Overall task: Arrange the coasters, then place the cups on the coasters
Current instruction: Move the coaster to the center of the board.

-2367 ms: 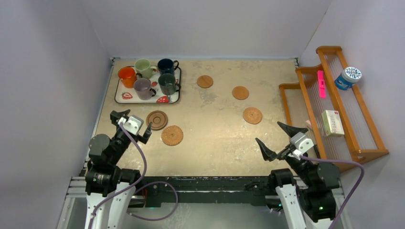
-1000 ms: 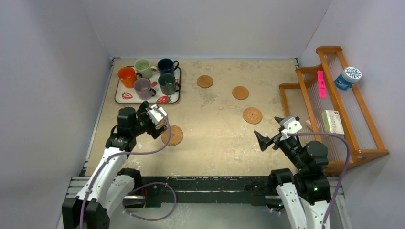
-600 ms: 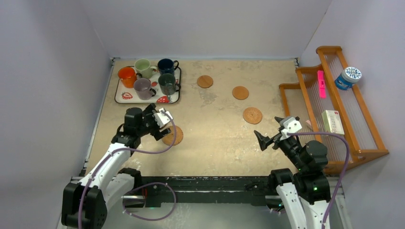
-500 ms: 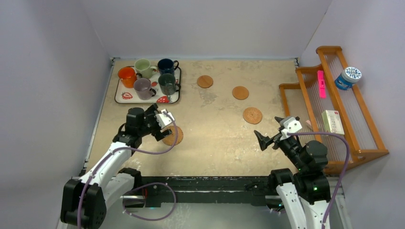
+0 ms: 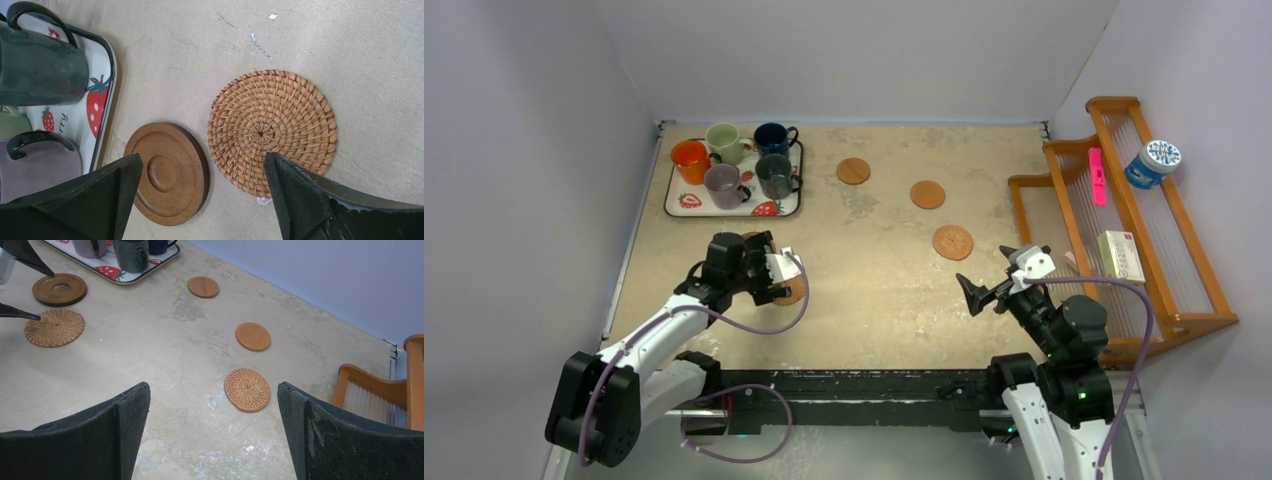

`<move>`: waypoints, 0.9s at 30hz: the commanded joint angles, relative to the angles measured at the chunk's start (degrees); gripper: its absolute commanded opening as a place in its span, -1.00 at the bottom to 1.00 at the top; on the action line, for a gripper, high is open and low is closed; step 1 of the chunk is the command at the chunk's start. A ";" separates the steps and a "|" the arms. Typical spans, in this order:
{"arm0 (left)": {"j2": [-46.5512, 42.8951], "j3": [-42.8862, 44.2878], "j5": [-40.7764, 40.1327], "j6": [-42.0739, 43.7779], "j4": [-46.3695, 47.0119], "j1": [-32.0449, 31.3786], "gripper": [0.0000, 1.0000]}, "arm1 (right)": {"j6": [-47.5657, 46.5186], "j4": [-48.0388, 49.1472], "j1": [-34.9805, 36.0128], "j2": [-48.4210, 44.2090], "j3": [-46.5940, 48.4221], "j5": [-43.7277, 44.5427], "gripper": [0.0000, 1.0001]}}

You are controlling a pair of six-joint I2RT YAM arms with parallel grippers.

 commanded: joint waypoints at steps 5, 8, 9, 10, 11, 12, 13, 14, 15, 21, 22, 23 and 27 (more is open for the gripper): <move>1.50 -0.90 -2.67 4.19 1.39 -3.77 1.00 | -0.36 2.23 0.33 -1.08 -0.16 -1.15 0.98; 2.81 -1.38 -4.00 5.29 2.55 -4.76 1.00 | -0.49 2.13 0.29 -1.21 -0.24 -1.41 0.98; 3.39 -1.42 -4.32 5.50 2.84 -5.13 1.00 | -0.54 2.12 0.29 -1.31 -0.25 -1.53 0.98; 4.00 -1.42 -4.56 5.68 3.07 -5.46 1.00 | -0.60 2.14 0.29 -1.42 -0.25 -1.60 0.98; 4.60 -1.40 -4.85 5.69 3.10 -5.79 1.00 | -0.64 2.14 0.29 -1.49 -0.25 -1.64 0.98; 5.23 -1.33 -5.07 5.75 3.11 -6.19 1.00 | -0.68 2.14 0.29 -1.47 -0.33 -1.71 0.97; 5.75 -1.34 -5.26 5.69 4.78 -6.60 1.00 | -0.72 2.14 0.29 -1.49 -0.34 -1.65 0.98; 6.22 -1.38 -5.29 5.72 5.61 -6.83 1.00 | -0.72 2.11 0.29 -1.48 -0.34 -1.75 0.98; 6.66 -1.28 -5.29 5.62 6.24 -7.05 1.00 | -0.80 2.09 0.29 -1.53 -0.33 -1.87 0.98; 10.40 0.05 -5.76 5.42 7.28 -9.30 1.00 | -0.99 2.01 0.29 -1.75 -0.34 -2.16 0.98; 11.11 0.33 -5.94 5.41 7.32 -9.82 1.00 | -0.99 2.01 0.29 -1.76 -0.29 -2.23 0.98; 11.67 0.50 -6.21 5.41 7.34 -10.41 1.00 | -1.06 1.96 0.29 -1.75 -0.33 -2.26 0.98; 14.20 1.33 -6.44 5.55 7.59 -12.68 1.00 | -1.18 1.91 0.29 -1.76 -0.29 -2.48 0.98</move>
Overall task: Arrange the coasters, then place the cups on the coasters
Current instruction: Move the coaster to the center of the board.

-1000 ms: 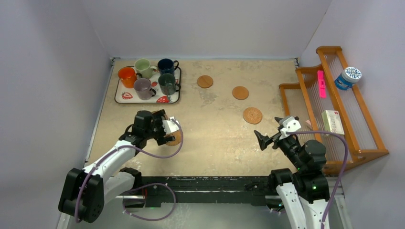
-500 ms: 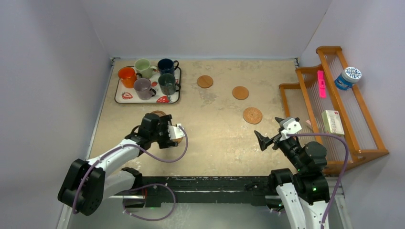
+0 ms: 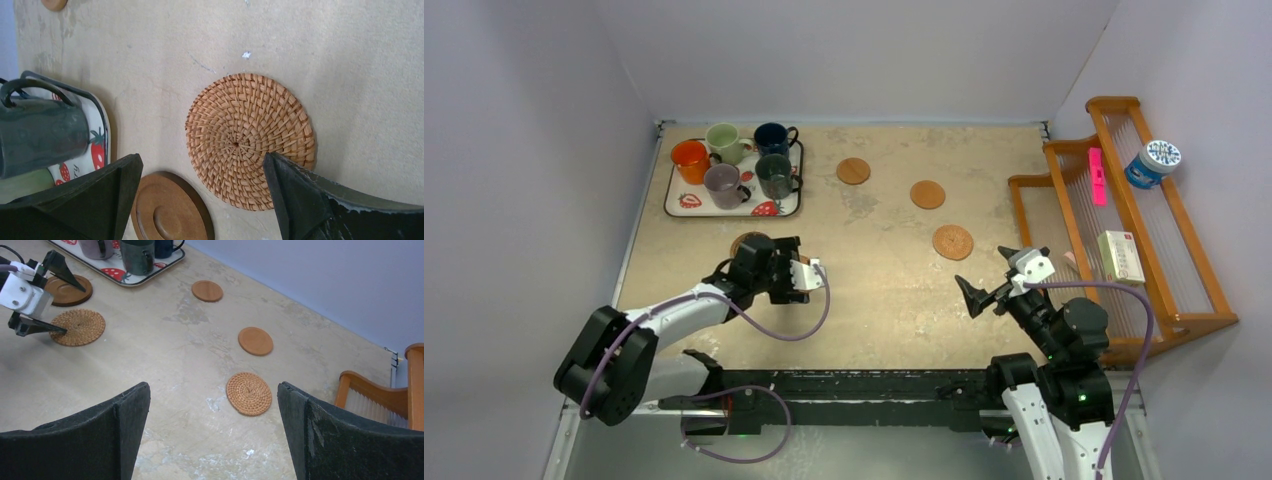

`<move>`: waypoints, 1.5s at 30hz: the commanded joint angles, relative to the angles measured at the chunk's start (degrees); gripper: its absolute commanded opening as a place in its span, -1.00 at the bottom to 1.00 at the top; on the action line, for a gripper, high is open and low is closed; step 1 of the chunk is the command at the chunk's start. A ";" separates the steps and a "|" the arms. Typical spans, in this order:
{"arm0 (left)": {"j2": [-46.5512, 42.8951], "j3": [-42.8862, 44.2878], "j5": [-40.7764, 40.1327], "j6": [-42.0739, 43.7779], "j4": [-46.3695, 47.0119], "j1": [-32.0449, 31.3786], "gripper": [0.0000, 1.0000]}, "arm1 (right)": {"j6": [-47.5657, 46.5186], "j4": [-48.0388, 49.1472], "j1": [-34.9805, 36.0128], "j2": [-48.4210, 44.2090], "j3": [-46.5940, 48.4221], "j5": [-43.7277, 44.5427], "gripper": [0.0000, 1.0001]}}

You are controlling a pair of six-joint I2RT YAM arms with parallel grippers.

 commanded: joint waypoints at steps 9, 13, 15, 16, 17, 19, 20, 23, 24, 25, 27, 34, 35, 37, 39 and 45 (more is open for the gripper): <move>12.71 8.86 3.03 -0.85 -2.68 -8.36 1.00 | -1.28 1.81 0.27 1.25 0.36 -0.96 0.98; 17.89 13.00 2.64 -1.42 -2.91 -11.76 1.00 | -3.19 1.88 0.27 4.25 1.49 -0.82 0.98; 20.23 14.58 1.95 -1.69 -2.32 -13.26 1.00 | -4.39 2.34 0.27 6.49 2.98 0.54 0.98; 21.43 15.23 1.56 -2.06 -1.45 -14.06 1.00 | -4.52 2.81 0.29 8.01 3.68 1.21 0.98; 22.53 16.07 1.44 -2.36 -0.75 -14.80 1.00 | -4.46 3.22 0.27 9.56 4.48 1.90 0.98; 26.04 18.93 0.94 -3.23 -0.43 -16.72 1.00 | -3.86 3.79 0.27 14.04 6.61 2.42 0.98; 27.54 20.82 0.86 -3.92 -0.66 -17.54 1.00 | -3.34 4.01 0.27 16.24 7.90 2.59 0.98; 32.18 26.33 0.39 -4.98 -2.47 -20.19 1.00 | -1.00 5.31 0.27 22.69 11.99 4.16 0.98; 33.34 27.79 -0.12 -5.35 -2.88 -21.07 1.00 | -0.30 6.09 0.27 24.75 13.21 4.96 0.98; 34.06 29.67 -0.42 -6.36 -3.05 -21.66 1.00 | 0.32 7.07 0.27 26.61 14.20 6.17 0.98; 33.56 31.49 0.32 -9.33 -2.79 -22.18 1.00 | 1.71 9.65 0.27 29.84 15.98 8.81 0.98; 18.93 29.14 -3.98 -18.85 1.90 -20.95 1.00 | 5.66 18.52 0.27 41.58 22.00 14.97 0.98; 16.60 29.10 -4.42 -20.27 1.96 -19.72 1.00 | 6.21 19.47 0.27 43.88 23.71 15.28 0.98; 11.96 29.74 -3.52 -23.39 0.66 -15.78 1.00 | 6.86 20.49 0.27 49.74 26.56 15.42 0.98; 7.54 30.40 -2.86 -25.94 -0.57 -11.29 1.00 | 7.12 21.71 0.27 55.01 29.49 15.34 0.98; -2.42 24.43 -9.82 -23.86 -1.36 -4.17 1.00 | 5.88 21.68 1.33 73.88 42.99 17.06 0.98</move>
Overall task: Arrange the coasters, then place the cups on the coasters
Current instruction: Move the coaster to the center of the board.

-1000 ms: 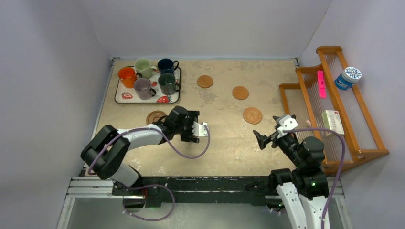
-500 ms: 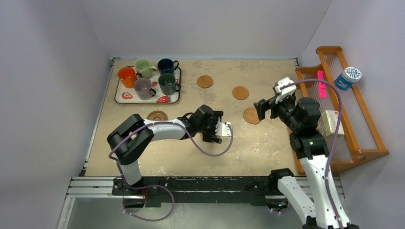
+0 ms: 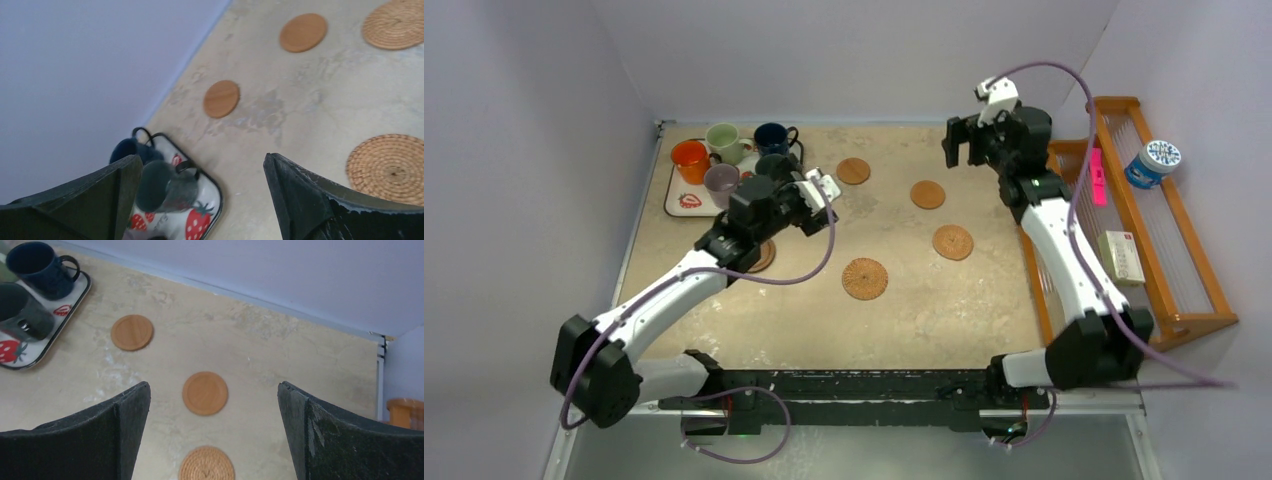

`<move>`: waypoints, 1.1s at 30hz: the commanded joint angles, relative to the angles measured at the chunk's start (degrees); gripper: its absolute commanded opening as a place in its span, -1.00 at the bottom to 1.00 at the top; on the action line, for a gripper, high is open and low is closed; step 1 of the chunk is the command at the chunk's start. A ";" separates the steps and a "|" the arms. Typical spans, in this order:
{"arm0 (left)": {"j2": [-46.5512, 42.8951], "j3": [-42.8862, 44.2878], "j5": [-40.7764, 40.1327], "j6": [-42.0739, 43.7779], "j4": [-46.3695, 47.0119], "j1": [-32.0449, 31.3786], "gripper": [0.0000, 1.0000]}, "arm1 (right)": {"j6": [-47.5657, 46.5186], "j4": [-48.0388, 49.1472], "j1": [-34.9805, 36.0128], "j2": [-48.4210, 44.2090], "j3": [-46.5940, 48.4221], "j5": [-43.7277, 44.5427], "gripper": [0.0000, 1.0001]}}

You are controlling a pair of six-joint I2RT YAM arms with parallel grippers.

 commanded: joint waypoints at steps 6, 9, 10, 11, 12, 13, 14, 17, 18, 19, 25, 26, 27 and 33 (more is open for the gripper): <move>-9.03 -12.26 -6.32 -3.04 0.84 9.08 1.00 | -4.21 1.79 6.07 25.66 21.48 7.05 0.98; -9.80 -15.30 -6.47 -3.31 2.20 9.91 1.00 | -4.65 0.83 8.28 34.15 27.38 8.32 0.98; -10.02 -15.97 -6.45 -2.94 2.56 9.93 1.00 | -4.54 0.32 8.86 36.74 30.44 8.97 0.98; -10.23 -16.52 -6.48 -2.44 2.96 9.99 1.00 | -4.30 -0.64 9.43 39.37 32.74 9.50 0.98; -10.29 -16.90 -7.18 -2.02 3.35 10.03 1.00 | -3.84 -1.89 9.96 42.04 35.74 10.00 0.98; -10.16 -17.02 -8.25 -2.01 3.68 10.02 1.00 | -3.38 -3.66 10.42 44.99 39.07 10.38 0.98; -9.78 -17.04 -8.60 -2.18 3.75 10.02 1.00 | -3.12 -6.64 10.90 47.72 42.83 10.42 0.98; -8.86 -17.33 -8.99 -2.22 4.14 10.02 1.00 | -3.07 -12.28 12.45 55.59 53.54 10.43 0.98; -8.63 -17.76 -9.41 -2.20 5.08 10.02 1.00 | -3.15 -13.24 12.91 57.57 55.64 10.21 0.98; -8.38 -18.41 -9.83 -2.19 6.22 10.02 1.00 | -3.16 -13.64 13.48 59.24 57.01 10.38 0.98; -7.11 -18.78 -12.15 -3.52 8.29 10.02 1.00 | -4.73 -16.56 16.95 68.11 63.44 14.15 0.98; -7.43 -19.11 -11.99 -3.72 8.52 10.02 1.00 | -4.67 -16.60 17.17 68.94 63.96 14.06 0.98; -7.95 -19.66 -11.79 -3.84 8.83 10.02 1.00 | -4.60 -17.03 17.39 70.12 64.86 14.16 0.98; -10.40 -21.81 -12.25 -3.86 10.72 10.05 1.00 | -4.25 -21.83 18.45 75.07 70.54 13.80 0.98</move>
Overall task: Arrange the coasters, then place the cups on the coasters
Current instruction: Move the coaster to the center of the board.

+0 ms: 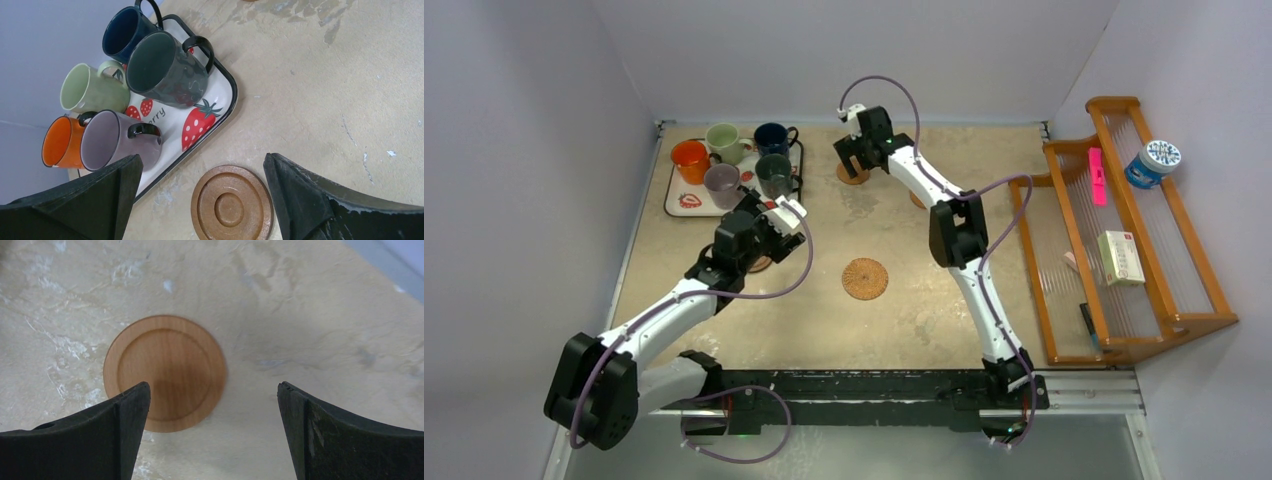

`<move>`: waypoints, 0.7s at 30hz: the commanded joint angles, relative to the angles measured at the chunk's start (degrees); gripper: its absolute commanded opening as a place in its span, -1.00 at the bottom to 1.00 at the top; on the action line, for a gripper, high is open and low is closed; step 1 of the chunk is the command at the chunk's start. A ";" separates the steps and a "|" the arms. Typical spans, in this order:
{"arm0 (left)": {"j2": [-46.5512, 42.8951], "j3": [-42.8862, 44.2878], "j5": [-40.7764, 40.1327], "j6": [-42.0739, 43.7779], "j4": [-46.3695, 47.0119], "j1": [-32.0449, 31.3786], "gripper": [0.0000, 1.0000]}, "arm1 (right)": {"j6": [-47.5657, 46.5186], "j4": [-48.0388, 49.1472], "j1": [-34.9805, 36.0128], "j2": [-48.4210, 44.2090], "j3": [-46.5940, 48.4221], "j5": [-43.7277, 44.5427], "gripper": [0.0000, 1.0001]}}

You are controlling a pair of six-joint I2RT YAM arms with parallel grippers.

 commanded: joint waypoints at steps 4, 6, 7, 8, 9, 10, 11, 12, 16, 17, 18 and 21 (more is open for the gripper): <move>-2.36 -1.48 -1.82 -1.41 4.91 0.27 1.00 | -1.67 -5.92 1.72 0.23 2.44 -0.01 0.98; -2.27 -1.64 -2.23 -1.49 5.50 0.33 1.00 | -2.30 -5.45 2.25 -1.00 -0.43 -0.55 0.98; -2.19 -1.70 -2.30 -1.49 5.70 0.34 1.00 | -2.65 -5.52 2.65 -1.69 -1.93 -1.13 0.98; -2.18 -1.78 -2.26 -1.49 5.75 0.30 1.00 | -3.14 -5.83 2.79 -2.37 -3.26 -1.92 0.98; -2.18 -1.77 -2.38 -1.52 5.76 0.27 1.00 | -3.79 -6.34 3.15 -3.28 -4.47 -2.85 0.98; -2.26 -1.73 -2.49 -1.57 5.72 0.25 1.00 | -4.10 -6.61 3.44 -4.12 -6.06 -3.67 0.98; -2.37 -1.71 -2.68 -1.57 5.68 0.31 1.00 | -4.28 -6.50 3.55 -5.19 -7.82 -4.72 0.98; -2.55 -1.66 -2.84 -1.62 5.67 0.32 1.00 | -4.36 -5.90 3.71 -6.29 -10.04 -5.25 0.98; -3.38 -1.77 -2.42 -1.90 5.59 0.34 1.00 | -5.11 -3.30 4.45 -10.48 -17.00 -7.92 0.98; -3.44 -1.79 -2.33 -1.97 5.70 0.34 1.00 | -5.44 -3.70 4.64 -10.93 -17.30 -8.61 0.97; -3.30 -1.81 -1.95 -2.09 5.90 0.34 1.00 | -5.62 -4.12 4.82 -11.33 -17.34 -9.57 0.98; -1.78 -1.86 -0.99 -2.31 6.26 0.34 1.00 | -6.32 -5.71 5.48 -11.95 -16.82 -11.57 0.98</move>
